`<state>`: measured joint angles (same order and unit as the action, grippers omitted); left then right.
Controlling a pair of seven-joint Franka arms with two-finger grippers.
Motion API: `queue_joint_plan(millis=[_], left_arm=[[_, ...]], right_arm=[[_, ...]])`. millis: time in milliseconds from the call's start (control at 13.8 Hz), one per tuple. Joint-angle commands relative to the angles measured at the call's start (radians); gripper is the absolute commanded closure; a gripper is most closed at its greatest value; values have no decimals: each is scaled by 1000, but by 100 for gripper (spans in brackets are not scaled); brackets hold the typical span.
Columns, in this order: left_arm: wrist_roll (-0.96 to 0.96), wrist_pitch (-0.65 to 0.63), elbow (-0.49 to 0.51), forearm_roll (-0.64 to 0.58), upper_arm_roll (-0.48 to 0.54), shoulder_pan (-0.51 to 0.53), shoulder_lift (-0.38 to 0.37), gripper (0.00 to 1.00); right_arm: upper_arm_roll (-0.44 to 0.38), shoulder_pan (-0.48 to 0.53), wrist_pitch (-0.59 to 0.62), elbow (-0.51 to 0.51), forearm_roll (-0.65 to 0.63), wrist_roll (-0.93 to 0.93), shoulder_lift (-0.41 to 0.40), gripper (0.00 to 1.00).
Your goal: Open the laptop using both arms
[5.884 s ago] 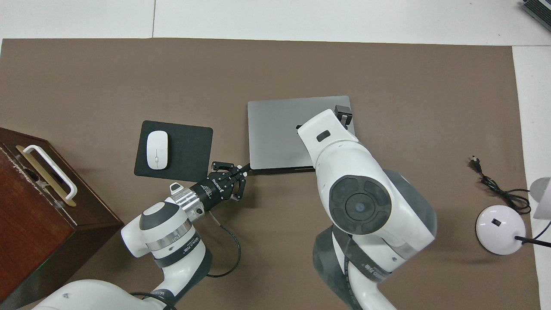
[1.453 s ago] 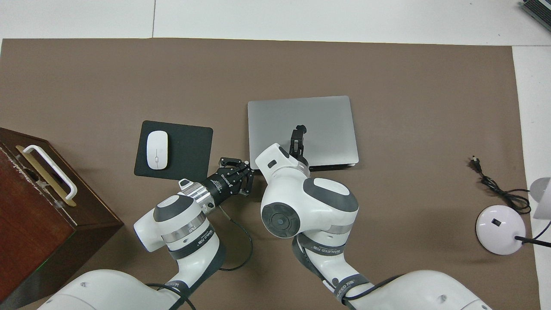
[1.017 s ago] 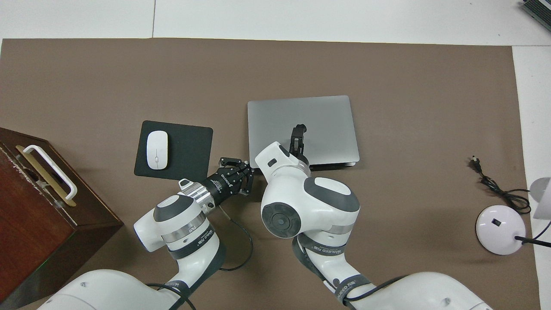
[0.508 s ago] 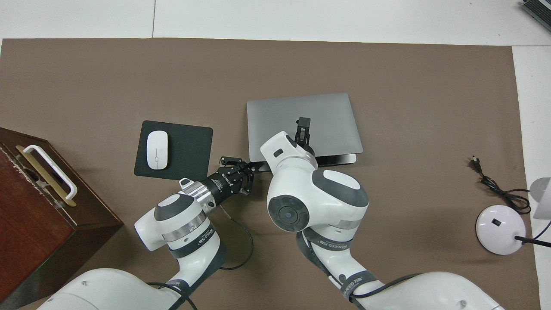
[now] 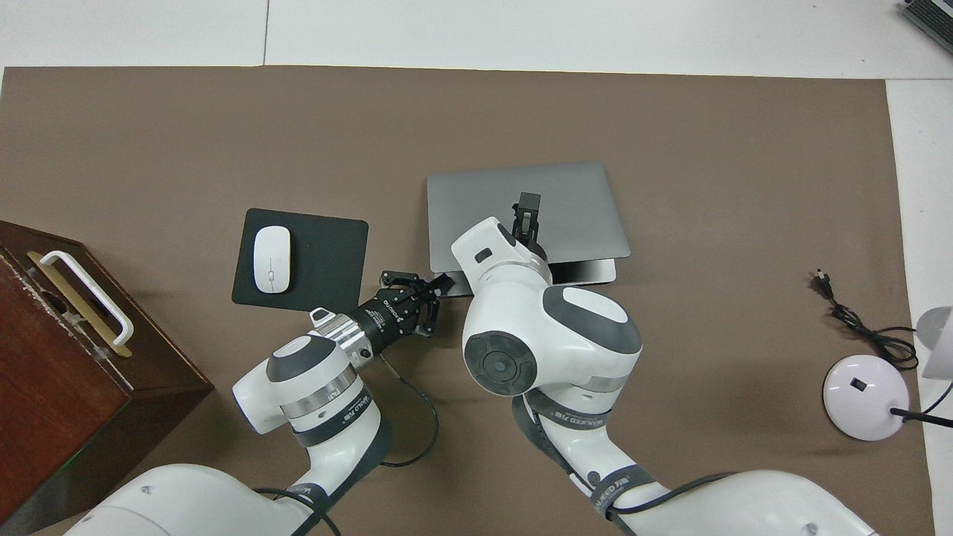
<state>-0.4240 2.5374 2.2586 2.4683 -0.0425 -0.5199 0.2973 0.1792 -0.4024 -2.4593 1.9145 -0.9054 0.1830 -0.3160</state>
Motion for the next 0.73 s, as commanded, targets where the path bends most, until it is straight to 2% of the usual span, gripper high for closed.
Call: queue_joint_plan(millis=[0, 654], left_arm=[[21, 27, -11, 23, 9, -20, 31, 100], [22, 27, -11, 23, 7, -20, 31, 100]], right_arm=[[5, 14, 17, -25, -39, -19, 6, 0], [5, 11, 33, -48, -39, -17, 17, 0]])
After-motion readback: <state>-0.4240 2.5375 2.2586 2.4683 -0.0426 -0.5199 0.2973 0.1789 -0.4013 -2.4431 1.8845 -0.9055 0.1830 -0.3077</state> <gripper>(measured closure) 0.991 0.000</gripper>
